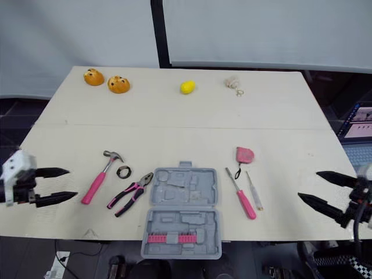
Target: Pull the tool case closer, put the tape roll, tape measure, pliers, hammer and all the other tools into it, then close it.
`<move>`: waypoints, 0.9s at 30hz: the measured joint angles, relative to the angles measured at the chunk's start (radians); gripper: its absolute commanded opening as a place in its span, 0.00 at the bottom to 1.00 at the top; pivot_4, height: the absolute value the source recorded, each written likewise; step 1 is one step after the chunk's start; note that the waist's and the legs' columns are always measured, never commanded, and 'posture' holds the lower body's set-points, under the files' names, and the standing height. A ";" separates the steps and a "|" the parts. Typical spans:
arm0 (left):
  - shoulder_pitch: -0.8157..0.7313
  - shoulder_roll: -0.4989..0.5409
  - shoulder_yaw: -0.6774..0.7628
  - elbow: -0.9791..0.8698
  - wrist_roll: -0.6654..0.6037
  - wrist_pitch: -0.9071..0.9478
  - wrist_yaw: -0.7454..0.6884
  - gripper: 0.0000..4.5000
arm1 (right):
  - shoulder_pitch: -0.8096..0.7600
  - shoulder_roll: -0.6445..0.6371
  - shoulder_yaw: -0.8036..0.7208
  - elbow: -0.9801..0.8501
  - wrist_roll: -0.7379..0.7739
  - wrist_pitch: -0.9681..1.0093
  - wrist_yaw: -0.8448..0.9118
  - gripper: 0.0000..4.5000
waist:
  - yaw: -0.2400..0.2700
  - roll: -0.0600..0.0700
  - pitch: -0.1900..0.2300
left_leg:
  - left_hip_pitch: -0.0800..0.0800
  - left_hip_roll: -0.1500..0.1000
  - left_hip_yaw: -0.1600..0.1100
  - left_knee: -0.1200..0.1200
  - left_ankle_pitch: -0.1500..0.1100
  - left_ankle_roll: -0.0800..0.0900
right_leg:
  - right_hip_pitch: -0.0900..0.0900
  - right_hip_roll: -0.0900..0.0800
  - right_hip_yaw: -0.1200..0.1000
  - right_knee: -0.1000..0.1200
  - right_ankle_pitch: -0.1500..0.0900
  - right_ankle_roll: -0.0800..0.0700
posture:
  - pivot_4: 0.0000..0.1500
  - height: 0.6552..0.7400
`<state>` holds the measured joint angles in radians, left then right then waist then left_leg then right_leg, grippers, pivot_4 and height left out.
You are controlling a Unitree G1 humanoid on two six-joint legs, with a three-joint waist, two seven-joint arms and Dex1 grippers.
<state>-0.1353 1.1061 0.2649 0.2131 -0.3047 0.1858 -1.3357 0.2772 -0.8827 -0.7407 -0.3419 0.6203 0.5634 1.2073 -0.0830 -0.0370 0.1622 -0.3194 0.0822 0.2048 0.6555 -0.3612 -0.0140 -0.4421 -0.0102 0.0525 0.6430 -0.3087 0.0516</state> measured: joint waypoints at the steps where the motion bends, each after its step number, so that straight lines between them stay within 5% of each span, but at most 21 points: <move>1: -0.075 0.002 -0.067 0.004 0.029 -0.034 -0.036 0.99 | -0.022 0.010 0.040 -0.033 0.021 -0.003 0.002 1.00 | 0.001 0.002 0.000 | 0.000 0.000 0.000 0.000 0.000 0.000 | 0.000 0.000 0.000 0.000 0.000 0.000 | 1.00 1.00; 7: -0.444 -0.070 -0.374 0.211 0.210 -0.180 -0.165 0.99 | -0.136 0.077 0.283 -0.163 0.049 -0.022 -0.056 1.00 | -0.004 0.003 0.001 | -0.001 -0.001 0.001 0.006 0.001 -0.002 | -0.001 0.005 0.001 0.003 0.000 0.000 | 1.00 1.00; 10: -0.577 -0.110 -0.482 0.337 0.286 -0.309 -0.165 0.82 | -0.158 0.115 0.380 -0.214 0.041 -0.038 -0.115 1.00 | -0.002 0.003 0.001 | -0.002 -0.001 0.002 0.007 0.001 -0.001 | -0.002 0.005 0.002 0.004 0.000 0.000 | 1.00 1.00; 12: -0.625 -0.117 -0.522 0.408 0.323 -0.383 -0.165 0.61 | -0.135 0.126 0.399 -0.228 0.028 -0.049 -0.134 1.00 | 0.000 0.003 0.001 | -0.002 -0.001 0.002 0.007 0.001 -0.001 | -0.002 0.005 0.002 0.004 0.000 0.000 | 1.00 1.00; 27: -0.766 -0.272 -0.672 0.673 0.560 -0.671 -0.110 0.61 | -0.178 0.092 0.396 -0.409 0.143 0.124 -0.394 1.00 | 0.002 0.002 0.001 | -0.002 0.000 0.000 0.010 0.001 0.001 | -0.003 0.003 0.003 0.008 0.000 0.000 | 1.00 1.00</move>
<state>-0.9009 0.8341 -0.4069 0.8859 0.2549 -0.4855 -1.4462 0.0996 -0.7910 -0.3446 -0.7511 0.7638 0.6878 0.8136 -0.0810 -0.0348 0.1630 -0.3215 0.0826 0.2049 0.6654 -0.3601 -0.0127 -0.4446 -0.0076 0.0556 0.6513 -0.3091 0.0517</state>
